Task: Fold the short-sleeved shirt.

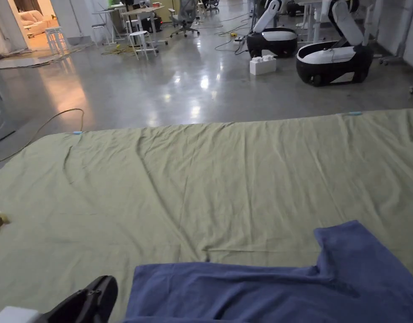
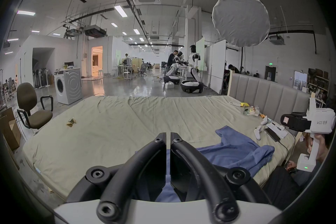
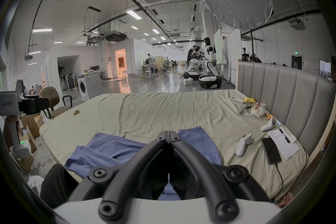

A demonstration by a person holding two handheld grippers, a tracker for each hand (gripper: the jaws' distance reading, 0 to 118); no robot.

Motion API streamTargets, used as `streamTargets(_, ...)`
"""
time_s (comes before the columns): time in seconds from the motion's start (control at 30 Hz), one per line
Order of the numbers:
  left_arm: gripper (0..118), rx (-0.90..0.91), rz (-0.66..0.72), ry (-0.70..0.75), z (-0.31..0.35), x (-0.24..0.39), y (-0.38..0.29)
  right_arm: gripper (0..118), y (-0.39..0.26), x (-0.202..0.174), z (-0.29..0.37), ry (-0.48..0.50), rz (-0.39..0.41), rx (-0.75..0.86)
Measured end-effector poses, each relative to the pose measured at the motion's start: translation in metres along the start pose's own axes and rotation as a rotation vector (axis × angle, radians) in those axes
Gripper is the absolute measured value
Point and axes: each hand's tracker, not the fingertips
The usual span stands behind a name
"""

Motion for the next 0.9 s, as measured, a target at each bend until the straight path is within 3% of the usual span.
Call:
streamTargets(0.13,6,-0.113,-0.009,-0.007,-0.045,-0.022,-0.010,0,-0.007,0.002,-0.004,0.011,-0.013,-0.031)
streamTargets(0.17,16,-0.172,0.005,-0.012,-0.064,-0.031,-0.014,0,-0.009,0.002,-0.006,0.011,-0.009,-0.045)
streamTargets(0.2,35,-0.237,0.023,-0.017,-0.087,-0.041,-0.017,0,-0.012,0.002,-0.008,0.010,-0.009,-0.058)
streamTargets(0.23,67,-0.298,0.050,-0.032,-0.108,-0.050,-0.021,0,-0.014,0.002,-0.009,0.011,-0.011,-0.069)
streamTargets(0.27,82,-0.337,0.079,-0.046,-0.132,-0.060,-0.028,0,-0.020,0.004,-0.010,0.011,-0.018,-0.081)
streamTargets(0.3,84,-0.380,0.110,-0.051,-0.156,-0.068,-0.035,0,-0.024,0.006,-0.011,0.010,-0.024,-0.096)
streamTargets(0.37,84,-0.444,0.165,-0.015,-0.202,-0.083,-0.049,0,-0.030,0.008,-0.014,0.006,-0.037,-0.125)
streamTargets(0.57,75,-0.706,0.151,0.082,-0.310,-0.102,-0.100,0,-0.029,0.018,-0.023,-0.026,-0.045,-0.190)
streamTargets(0.67,71,-0.769,0.109,0.122,-0.335,-0.102,-0.122,0,-0.031,0.027,-0.025,-0.045,-0.050,-0.215)
streamTargets(0.77,62,-0.748,-0.018,0.115,-0.334,-0.086,-0.121,0,-0.033,0.034,-0.024,-0.072,-0.033,-0.237)
streamTargets(0.8,54,-0.749,-0.040,0.097,-0.332,-0.082,-0.118,0,-0.036,0.037,-0.025,-0.076,-0.039,-0.243)
streamTargets(0.87,9,-0.762,-0.068,0.066,-0.330,-0.073,-0.114,0,-0.041,0.043,-0.029,-0.078,-0.070,-0.267)
streamTargets(0.9,6,-0.784,-0.070,0.056,-0.334,-0.068,-0.115,0,-0.041,0.046,-0.034,-0.079,-0.085,-0.279)
